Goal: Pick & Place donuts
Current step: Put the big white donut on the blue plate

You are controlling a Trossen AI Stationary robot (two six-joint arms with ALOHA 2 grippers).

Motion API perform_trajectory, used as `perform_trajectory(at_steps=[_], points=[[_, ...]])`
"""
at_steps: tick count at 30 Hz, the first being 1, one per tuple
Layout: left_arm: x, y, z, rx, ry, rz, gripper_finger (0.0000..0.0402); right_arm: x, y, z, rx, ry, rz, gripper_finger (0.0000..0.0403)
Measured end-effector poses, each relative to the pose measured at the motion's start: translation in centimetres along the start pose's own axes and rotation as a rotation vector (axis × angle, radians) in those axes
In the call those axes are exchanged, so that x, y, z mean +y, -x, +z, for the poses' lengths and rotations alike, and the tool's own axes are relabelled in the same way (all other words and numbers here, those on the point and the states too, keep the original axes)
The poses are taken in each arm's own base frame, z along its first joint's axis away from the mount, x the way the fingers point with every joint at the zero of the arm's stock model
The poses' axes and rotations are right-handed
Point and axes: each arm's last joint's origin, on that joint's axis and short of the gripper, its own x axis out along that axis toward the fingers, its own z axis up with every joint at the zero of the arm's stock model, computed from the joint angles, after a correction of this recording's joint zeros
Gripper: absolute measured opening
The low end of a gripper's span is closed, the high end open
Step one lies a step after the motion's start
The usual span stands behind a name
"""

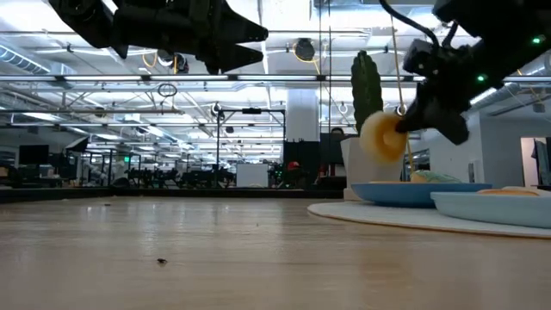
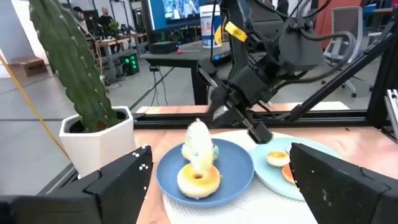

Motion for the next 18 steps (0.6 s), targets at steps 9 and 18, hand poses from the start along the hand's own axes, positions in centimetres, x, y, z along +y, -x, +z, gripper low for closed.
perform_trajectory(at_steps=[9,18], points=[[0.0,0.0,-0.2,0.020,0.011,-0.002,0.0367,1.2,1.5,-1.5,0.064,-0.058,0.183,0.0000],[0.0,0.0,-0.2,0.023,0.033,-0.001,0.0364,1.3,2.2,-3.2,0.217,-0.157,0.236,0.0000]])
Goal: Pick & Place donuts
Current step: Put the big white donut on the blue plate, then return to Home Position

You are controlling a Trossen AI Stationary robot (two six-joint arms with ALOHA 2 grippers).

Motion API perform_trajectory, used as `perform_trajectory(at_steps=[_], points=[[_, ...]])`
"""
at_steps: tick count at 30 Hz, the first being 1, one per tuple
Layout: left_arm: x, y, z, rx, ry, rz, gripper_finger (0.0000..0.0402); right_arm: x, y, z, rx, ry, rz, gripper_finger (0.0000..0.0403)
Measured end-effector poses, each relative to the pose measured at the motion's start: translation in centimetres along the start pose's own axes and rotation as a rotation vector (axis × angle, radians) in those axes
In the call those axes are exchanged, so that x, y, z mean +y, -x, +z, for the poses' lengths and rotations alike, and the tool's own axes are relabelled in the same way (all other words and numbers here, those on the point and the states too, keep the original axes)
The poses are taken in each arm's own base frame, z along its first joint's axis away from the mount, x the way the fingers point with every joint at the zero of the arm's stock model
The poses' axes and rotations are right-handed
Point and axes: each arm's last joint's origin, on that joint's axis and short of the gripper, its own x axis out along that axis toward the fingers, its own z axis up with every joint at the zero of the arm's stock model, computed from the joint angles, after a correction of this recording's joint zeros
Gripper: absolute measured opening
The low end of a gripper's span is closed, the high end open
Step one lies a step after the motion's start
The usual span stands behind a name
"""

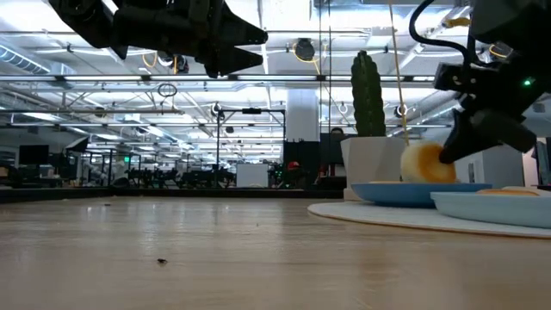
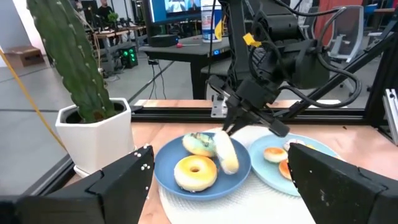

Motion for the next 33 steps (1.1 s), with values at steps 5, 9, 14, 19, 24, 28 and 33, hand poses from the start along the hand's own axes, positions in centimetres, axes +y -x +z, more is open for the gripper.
perform_trajectory(at_steps=[5,9,14,19,24,28,33], points=[[0.0,0.0,0.0,0.002,-0.003,0.000,0.0366,0.3,0.1,-0.3,0.057,-0.066,0.079,0.0002],[0.0,0.0,0.0,0.002,-0.004,0.000,0.0361,0.3,0.1,-0.3,0.060,-0.125,0.078,0.0024],[0.0,0.0,0.0,0.004,-0.003,0.000,0.0365,0.3,0.1,-0.3,0.074,-0.161,0.093,0.0091],[0.0,0.0,0.0,0.004,-0.001,0.000,0.0364,0.2,0.1,-0.4,0.074,-0.188,0.076,0.0189],[0.0,0.0,-0.1,0.004,-0.001,0.000,0.0357,-0.4,0.6,-0.1,0.027,-0.181,0.062,0.0261],[0.0,0.0,0.0,0.004,-0.001,0.000,0.0356,-1.3,1.4,0.2,-0.042,-0.218,0.062,0.0279],[0.0,0.0,-0.1,0.005,-0.001,-0.001,0.0356,-2.7,2.6,0.5,-0.145,-0.217,0.050,0.0275]])
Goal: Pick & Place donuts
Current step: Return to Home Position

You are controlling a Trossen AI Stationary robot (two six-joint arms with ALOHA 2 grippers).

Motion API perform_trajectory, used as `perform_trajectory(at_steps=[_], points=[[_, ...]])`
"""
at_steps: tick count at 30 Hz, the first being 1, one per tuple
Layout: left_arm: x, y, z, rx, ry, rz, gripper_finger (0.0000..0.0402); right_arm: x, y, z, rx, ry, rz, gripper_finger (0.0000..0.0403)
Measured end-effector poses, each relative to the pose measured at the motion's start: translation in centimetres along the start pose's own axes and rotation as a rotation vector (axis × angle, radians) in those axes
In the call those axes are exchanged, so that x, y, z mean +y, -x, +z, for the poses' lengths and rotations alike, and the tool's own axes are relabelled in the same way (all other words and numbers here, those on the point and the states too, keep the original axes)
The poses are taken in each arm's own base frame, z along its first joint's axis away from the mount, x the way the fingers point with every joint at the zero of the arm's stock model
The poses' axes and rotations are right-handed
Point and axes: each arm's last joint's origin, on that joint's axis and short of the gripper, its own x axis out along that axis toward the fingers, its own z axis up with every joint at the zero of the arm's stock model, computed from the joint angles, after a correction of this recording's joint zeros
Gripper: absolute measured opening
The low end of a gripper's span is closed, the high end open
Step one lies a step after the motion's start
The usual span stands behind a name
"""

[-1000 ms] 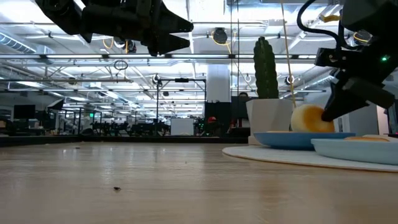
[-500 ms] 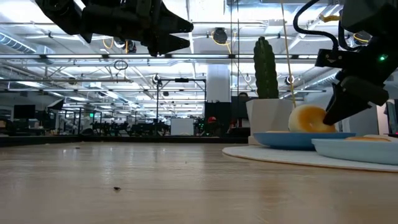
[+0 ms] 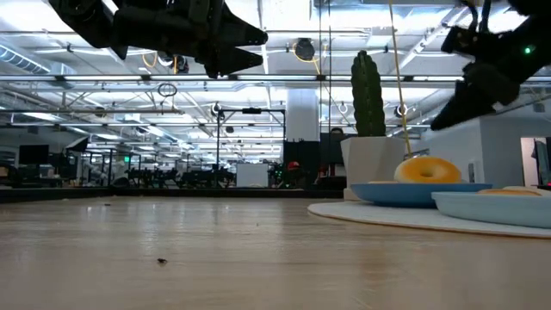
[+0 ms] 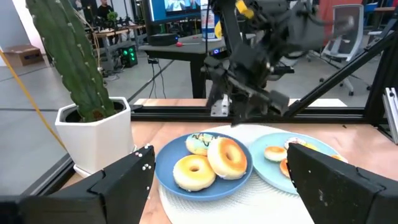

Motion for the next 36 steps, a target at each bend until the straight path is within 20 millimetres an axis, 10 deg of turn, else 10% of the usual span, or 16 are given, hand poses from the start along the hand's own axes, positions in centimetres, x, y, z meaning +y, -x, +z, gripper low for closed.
perform_trajectory(at_steps=[20,36], points=[[1.2,8.3,2.0,0.229,0.003,0.122,0.0356,-4.9,4.5,1.9,-0.338,-0.083,0.112,0.0264],[1.5,15.8,-5.2,-0.021,0.119,0.060,0.0356,-7.1,5.4,0.2,-0.445,-0.177,0.236,0.0264]])
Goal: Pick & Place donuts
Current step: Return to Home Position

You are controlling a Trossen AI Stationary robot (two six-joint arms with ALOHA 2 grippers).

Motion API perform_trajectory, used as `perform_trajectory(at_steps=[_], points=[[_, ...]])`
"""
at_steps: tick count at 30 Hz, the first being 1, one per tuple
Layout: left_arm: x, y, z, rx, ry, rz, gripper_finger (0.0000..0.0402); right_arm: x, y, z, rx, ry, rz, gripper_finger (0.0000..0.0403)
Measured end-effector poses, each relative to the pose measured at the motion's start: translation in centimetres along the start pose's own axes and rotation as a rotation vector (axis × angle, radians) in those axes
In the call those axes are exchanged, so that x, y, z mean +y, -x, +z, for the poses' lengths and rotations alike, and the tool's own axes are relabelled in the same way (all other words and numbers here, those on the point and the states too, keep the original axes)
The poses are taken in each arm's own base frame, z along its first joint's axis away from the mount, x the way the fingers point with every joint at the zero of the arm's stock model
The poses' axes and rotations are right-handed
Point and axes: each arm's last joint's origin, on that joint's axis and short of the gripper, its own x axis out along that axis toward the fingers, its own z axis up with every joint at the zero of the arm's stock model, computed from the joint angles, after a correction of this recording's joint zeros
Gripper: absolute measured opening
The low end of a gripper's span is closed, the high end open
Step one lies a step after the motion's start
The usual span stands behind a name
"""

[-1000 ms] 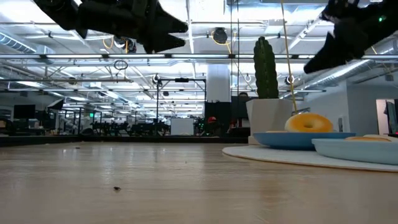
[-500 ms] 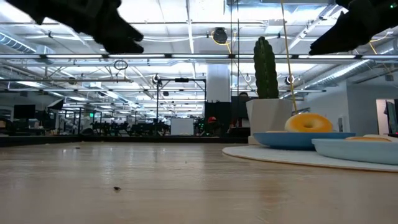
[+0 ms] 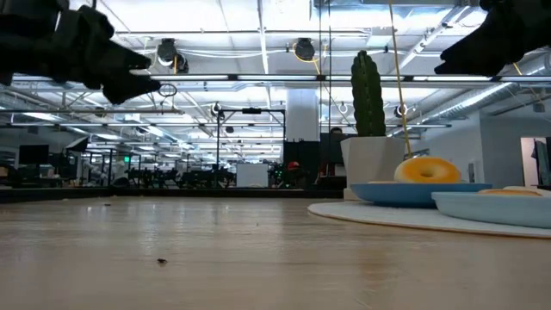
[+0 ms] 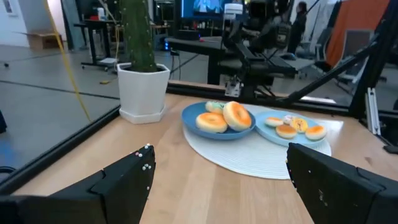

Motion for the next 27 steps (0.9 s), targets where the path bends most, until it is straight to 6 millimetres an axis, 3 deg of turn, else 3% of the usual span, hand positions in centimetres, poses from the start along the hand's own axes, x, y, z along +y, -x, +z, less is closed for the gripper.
perform_trajectory(at_steps=[7,11,17,27], points=[[-0.1,1.2,-1.8,-0.048,-0.019,-0.086,0.0356,-0.1,-0.3,-2.1,-0.074,-0.037,0.033,0.0266],[-0.4,1.8,-1.7,-0.075,-0.031,-0.173,0.0356,-0.8,0.6,-2.0,-0.129,-0.072,0.132,0.0265],[-0.3,2.4,-2.1,-0.056,-0.020,-0.151,0.0356,-1.0,1.1,-1.6,-0.189,-0.066,0.215,0.0267],[0.1,3.0,-2.4,-0.039,0.009,-0.140,0.0356,0.2,-0.4,-3.6,-0.232,-0.069,0.244,0.0267]])
